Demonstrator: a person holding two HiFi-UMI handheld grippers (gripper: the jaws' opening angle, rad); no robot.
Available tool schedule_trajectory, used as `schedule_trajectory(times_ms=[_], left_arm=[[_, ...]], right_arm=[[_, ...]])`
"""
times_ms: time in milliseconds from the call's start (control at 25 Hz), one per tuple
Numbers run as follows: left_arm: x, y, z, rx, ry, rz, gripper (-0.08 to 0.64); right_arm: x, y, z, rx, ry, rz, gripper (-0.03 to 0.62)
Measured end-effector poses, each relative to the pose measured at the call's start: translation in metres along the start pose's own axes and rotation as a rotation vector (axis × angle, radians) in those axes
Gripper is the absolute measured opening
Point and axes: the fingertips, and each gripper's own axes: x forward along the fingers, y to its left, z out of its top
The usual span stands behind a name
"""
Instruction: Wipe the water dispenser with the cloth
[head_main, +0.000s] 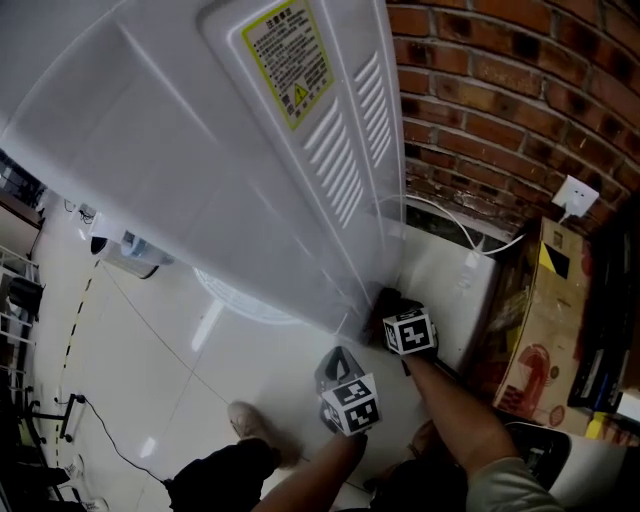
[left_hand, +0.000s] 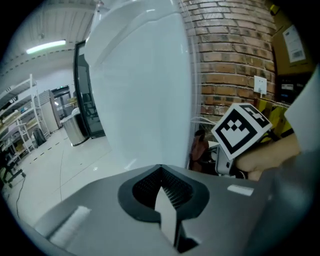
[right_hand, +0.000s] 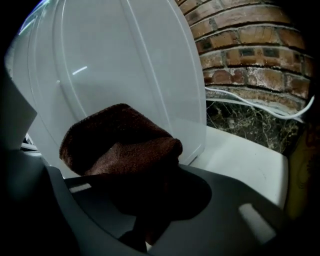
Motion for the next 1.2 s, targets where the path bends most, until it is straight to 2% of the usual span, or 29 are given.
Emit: schedule_trajectory(times_ms=[160, 280, 400, 600, 720, 880, 1000, 1200], left_arm=[[-0.028, -0.029, 0.011, 0.067, 0.005, -0.121, 0.0], [-0.059, -0.056, 0.038, 0.084, -0.028, -0.234, 0.0], [-0.093, -0.091, 0.087, 0.113, -0.101, -0.368, 0.0], [-0.176, -0.124, 0.2, 0.135, -0.28, -0.547, 0.0], [-0.227, -0.117, 0.274, 0.145, -0.404, -0.579, 0.0], [-0.277, -0.099, 0.365, 0.108, -0.519, -0.583, 0.0], [-0.304, -0.095, 0.413, 0.101, -0.574, -0.59, 0.0], [-0.325, -0.08, 0.469, 0.088, -0.685, -0.533, 0.0]], right_arm=[[-0.05, 0.01, 0.04, -0.078, -0.137, -0.025, 0.084], [-0.108, 0.023, 0.098, -0.107, -0.3, -0.015, 0.086], [-0.181, 0.033, 0.174, -0.154, -0.484, -0.004, 0.086], [-0.317, 0.045, 0.287, -0.182, -0.746, -0.009, 0.086], [-0.385, 0.06, 0.342, -0.233, -0.851, -0.024, 0.086], [-0.458, 0.076, 0.413, -0.271, -0.98, -0.041, 0.085], [-0.491, 0.089, 0.457, -0.315, -1.024, -0.054, 0.084], [-0.51, 0.118, 0.511, -0.398, -1.031, -0.044, 0.084]])
